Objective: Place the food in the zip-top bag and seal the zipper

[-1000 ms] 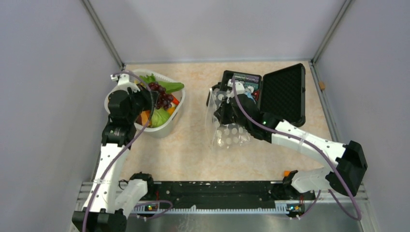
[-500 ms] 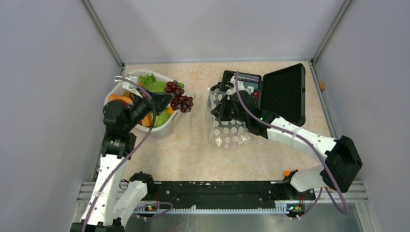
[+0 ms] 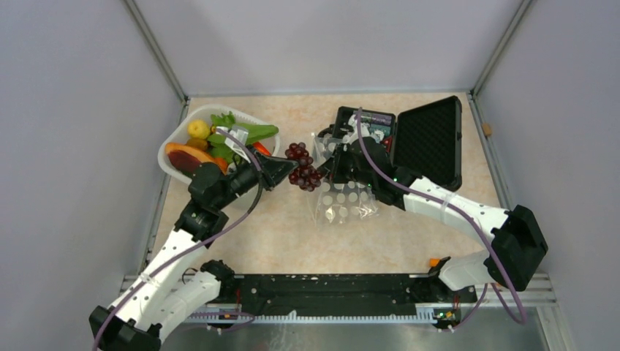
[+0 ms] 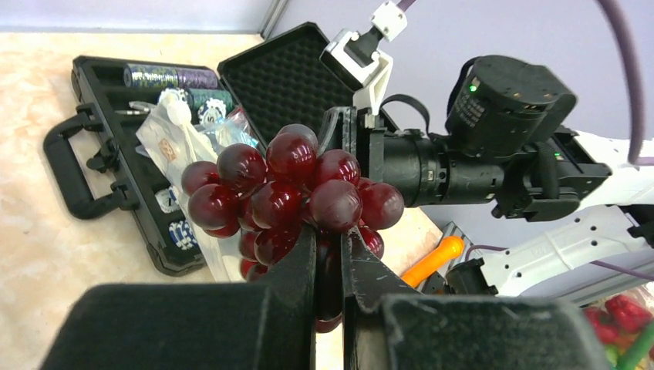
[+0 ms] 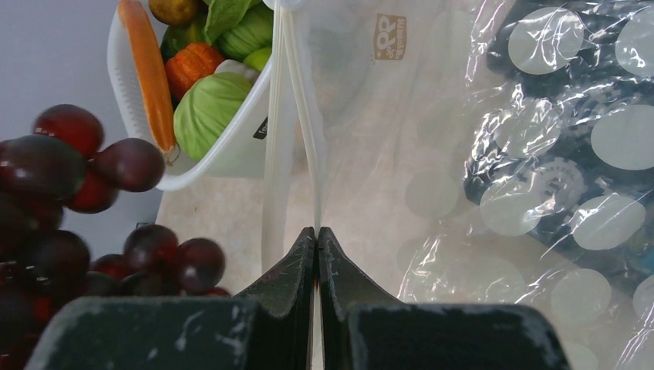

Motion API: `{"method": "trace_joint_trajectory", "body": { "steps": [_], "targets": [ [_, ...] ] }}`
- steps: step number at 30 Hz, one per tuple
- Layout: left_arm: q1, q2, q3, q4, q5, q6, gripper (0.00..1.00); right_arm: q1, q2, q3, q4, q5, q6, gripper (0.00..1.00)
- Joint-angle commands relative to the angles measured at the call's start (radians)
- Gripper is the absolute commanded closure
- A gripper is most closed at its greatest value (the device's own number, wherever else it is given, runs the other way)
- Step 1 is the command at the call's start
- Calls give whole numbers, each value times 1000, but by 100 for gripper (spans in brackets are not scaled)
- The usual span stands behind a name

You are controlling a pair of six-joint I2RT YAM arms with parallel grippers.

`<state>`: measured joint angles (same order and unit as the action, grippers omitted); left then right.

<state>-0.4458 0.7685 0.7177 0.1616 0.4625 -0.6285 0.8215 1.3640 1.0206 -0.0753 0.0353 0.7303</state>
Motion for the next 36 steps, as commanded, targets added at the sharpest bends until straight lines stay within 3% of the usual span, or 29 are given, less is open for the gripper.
{"method": "trace_joint_trajectory", "body": {
  "steps": [1,15,25,31,36],
  "targets": [
    [-68,21,-16,116,-110,47,100,-8,-12,21,50,-18,24,100],
    [-205,65,-52,40,-496,194,100,-9,-42,23,60,-32,56,100],
    [-261,90,-22,-48,-682,239,100,-10,-76,9,63,-29,66,100],
    [-297,134,18,-63,-721,262,100,-9,-78,7,69,-79,72,100],
    [-332,187,51,-20,-572,282,100,-10,-74,3,68,-96,82,100]
  ]
}}
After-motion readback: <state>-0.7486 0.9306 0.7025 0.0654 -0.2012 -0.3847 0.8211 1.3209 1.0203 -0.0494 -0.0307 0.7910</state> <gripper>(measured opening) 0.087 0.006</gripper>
